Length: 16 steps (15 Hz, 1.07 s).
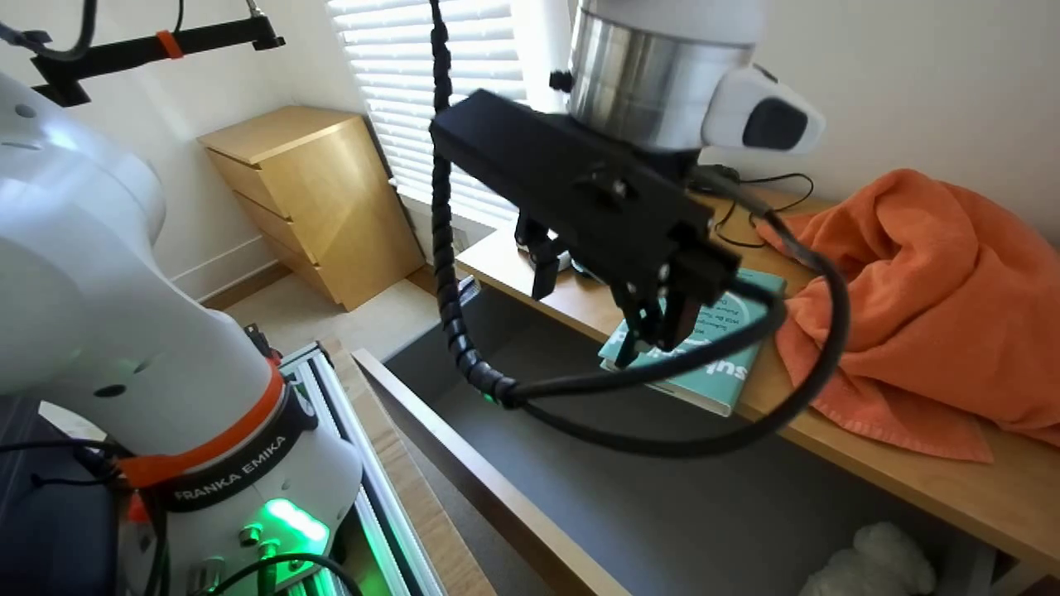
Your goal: Put the blue book in the drawer
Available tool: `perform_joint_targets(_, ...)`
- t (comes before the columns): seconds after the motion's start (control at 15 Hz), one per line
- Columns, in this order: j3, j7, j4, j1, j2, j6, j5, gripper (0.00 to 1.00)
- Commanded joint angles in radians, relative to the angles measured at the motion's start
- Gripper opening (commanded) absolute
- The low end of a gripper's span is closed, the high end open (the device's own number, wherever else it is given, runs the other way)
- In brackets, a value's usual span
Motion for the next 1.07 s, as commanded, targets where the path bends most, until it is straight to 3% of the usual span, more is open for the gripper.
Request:
perform_joint_targets(0.0,-0.024,-0.117,-0.009,-0.022,0.141,0.093,0.158,1.00)
perform_joint_targets(0.27,-0.027,-0.252,0.001,-0.080,0.270,0.153,0.318,1.00)
perform_joint_targets(0.8,0.018,-0.640,0.060,-0.269,0.500,0.114,0.704,1.00)
perform_joint_targets(0.87,0.030,-0.549,0.024,-0.254,0.437,0.140,0.605,1.00)
perform_joint_targets(1.0,0.041,-0.568,0.032,-0.273,0.459,0.140,0.615,1.00)
